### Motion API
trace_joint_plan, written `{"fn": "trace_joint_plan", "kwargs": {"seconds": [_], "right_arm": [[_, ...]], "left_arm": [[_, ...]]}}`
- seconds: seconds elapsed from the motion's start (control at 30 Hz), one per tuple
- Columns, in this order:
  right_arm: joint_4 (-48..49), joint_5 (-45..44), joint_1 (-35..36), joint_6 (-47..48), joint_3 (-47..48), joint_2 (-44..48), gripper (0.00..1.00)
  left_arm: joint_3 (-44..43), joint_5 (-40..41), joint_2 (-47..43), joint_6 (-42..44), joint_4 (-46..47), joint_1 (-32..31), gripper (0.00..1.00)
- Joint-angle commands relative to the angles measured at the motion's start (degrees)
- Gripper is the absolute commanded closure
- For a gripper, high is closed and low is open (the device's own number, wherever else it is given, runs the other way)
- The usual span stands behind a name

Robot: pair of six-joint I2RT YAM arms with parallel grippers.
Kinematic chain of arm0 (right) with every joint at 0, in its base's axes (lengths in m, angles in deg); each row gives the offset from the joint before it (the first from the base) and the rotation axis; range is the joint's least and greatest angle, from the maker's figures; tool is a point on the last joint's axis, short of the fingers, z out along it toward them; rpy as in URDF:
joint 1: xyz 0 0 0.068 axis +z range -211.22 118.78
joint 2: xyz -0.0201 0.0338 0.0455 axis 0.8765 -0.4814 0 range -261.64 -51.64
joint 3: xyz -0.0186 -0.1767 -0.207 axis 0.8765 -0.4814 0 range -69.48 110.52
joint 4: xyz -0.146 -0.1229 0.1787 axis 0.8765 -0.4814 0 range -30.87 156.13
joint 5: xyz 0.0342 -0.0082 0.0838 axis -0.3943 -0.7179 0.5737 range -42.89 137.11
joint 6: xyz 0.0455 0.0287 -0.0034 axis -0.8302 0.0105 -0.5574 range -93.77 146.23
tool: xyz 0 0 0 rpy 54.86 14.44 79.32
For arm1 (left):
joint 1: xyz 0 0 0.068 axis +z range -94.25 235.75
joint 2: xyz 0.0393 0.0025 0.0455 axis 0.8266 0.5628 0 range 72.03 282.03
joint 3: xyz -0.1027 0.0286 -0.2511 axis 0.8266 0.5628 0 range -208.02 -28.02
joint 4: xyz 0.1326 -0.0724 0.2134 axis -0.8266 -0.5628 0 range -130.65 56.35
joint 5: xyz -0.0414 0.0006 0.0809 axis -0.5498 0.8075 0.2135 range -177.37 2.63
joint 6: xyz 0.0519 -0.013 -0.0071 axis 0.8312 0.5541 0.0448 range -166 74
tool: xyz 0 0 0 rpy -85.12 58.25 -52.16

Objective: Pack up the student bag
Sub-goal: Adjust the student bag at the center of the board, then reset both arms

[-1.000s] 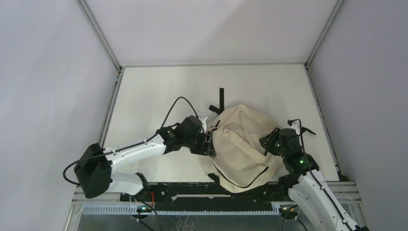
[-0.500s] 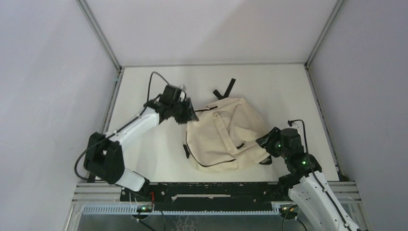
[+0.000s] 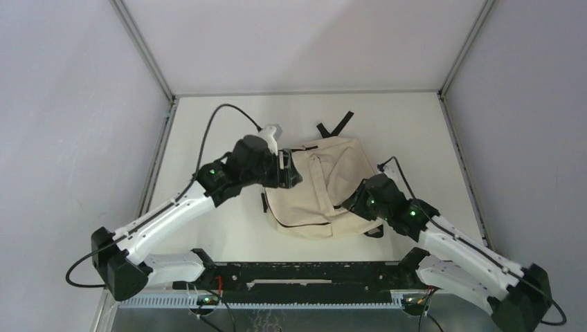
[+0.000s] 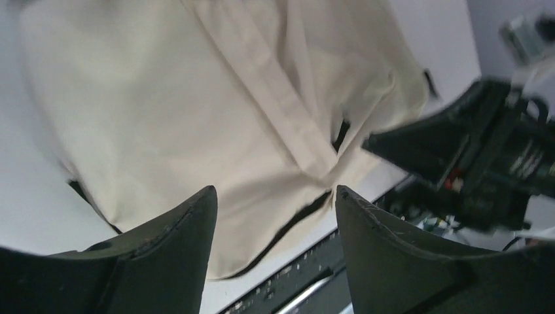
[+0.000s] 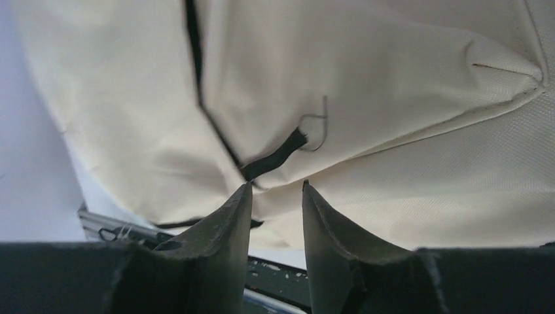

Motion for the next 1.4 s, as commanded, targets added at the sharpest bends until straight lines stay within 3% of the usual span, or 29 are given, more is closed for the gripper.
{"fn": "trace_joint_plan", "kwargs": {"seconds": [0.0,0.27,0.43,0.6,0.73,0.8,0.9,1.0,1.07,1.17,1.37], "right_arm": [[4.28,-2.24,-0.89,-5.58,1.44,-6.12,0.56],[11.18,1.79,-3.65,-7.22,1.44,-12.64,0.51],[16.07,4.16,-4.08,-6.78,1.49,-14.56,0.53],[18.65,4.97,-1.24,-3.81,2.49,-15.49,0.59],[22.27,10.18,-0.64,-1.61,2.50,-17.71,0.77],[24.77,13.54,-0.34,0.94,2.54,-18.25,0.80],[21.72,15.00,-0.19,6.44,4.93,-17.96,0.74],[11.32,7.67,-0.06,11.62,8.37,-14.69,0.55],[5.19,-0.49,-0.29,13.04,10.32,-10.47,0.42],[-2.28,-15.52,-1.13,13.26,11.34,0.09,0.31],[-11.85,-37.21,-4.43,8.94,10.63,22.13,0.15]], "left_arm": [[8.79,-3.12,0.42,-3.35,4.18,-3.13,0.29],[13.50,-3.82,4.02,-3.49,7.82,-3.64,0.28],[13.42,-2.52,5.64,-3.04,6.71,-3.57,0.35],[14.63,-0.58,4.44,-3.61,6.41,-3.25,0.48],[15.35,0.27,2.92,-4.00,6.01,-1.62,0.71],[15.48,0.68,0.89,-3.94,5.06,-0.05,0.77],[16.08,0.69,-3.65,-3.39,3.99,3.58,0.78],[16.24,1.53,-9.66,-1.94,2.57,7.30,0.75],[15.80,3.81,-13.87,-0.83,1.31,9.07,0.67],[14.01,8.93,-19.65,0.96,-1.12,10.32,0.56],[12.02,21.55,-28.15,2.05,-4.25,10.41,0.54]]}}
